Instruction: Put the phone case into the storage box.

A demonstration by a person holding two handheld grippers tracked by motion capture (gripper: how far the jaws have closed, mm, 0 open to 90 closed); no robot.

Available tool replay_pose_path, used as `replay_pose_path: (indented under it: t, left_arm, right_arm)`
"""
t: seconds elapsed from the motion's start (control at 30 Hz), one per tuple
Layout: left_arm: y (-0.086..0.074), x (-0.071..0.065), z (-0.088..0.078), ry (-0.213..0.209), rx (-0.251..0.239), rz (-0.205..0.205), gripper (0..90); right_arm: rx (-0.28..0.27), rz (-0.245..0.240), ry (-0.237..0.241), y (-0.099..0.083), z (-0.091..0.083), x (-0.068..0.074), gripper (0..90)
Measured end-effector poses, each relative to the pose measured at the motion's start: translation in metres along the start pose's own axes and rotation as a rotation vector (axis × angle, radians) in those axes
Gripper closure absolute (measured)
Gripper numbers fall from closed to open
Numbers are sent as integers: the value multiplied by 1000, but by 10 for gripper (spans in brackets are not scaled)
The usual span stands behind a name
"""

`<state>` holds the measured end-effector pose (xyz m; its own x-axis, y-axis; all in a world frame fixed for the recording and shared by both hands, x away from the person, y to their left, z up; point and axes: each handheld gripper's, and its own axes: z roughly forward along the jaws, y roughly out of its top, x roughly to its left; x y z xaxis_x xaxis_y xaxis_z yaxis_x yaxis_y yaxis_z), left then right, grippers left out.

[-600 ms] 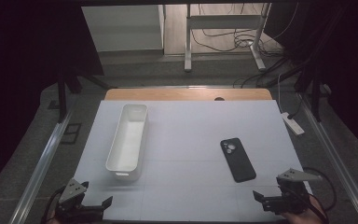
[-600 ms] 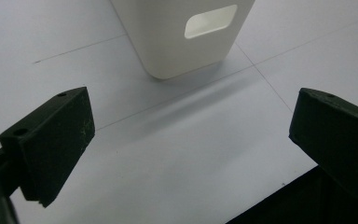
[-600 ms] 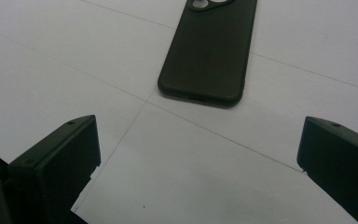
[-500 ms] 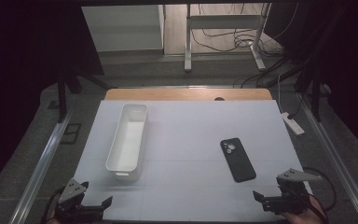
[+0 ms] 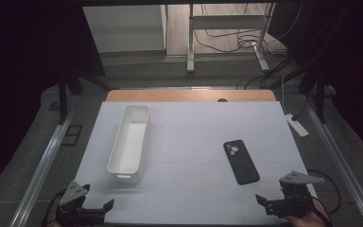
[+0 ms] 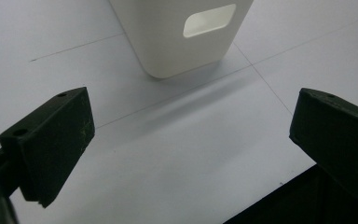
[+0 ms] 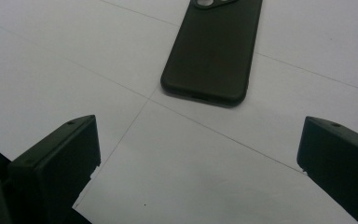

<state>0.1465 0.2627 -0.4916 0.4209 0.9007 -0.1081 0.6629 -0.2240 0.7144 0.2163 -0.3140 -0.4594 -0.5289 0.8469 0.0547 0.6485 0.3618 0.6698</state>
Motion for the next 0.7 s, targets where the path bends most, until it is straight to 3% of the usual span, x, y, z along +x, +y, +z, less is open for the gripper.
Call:
replay_pose_path:
  t: [0.37,0.7]
  left_arm:
    - [0,-1,0,6,2,10,6]
    - [0,-2,1,11,9,20,6]
  right_arm:
    - [13,-3,4,1,2,0,0]
    - [12,-19,-24,6,7,-3,0]
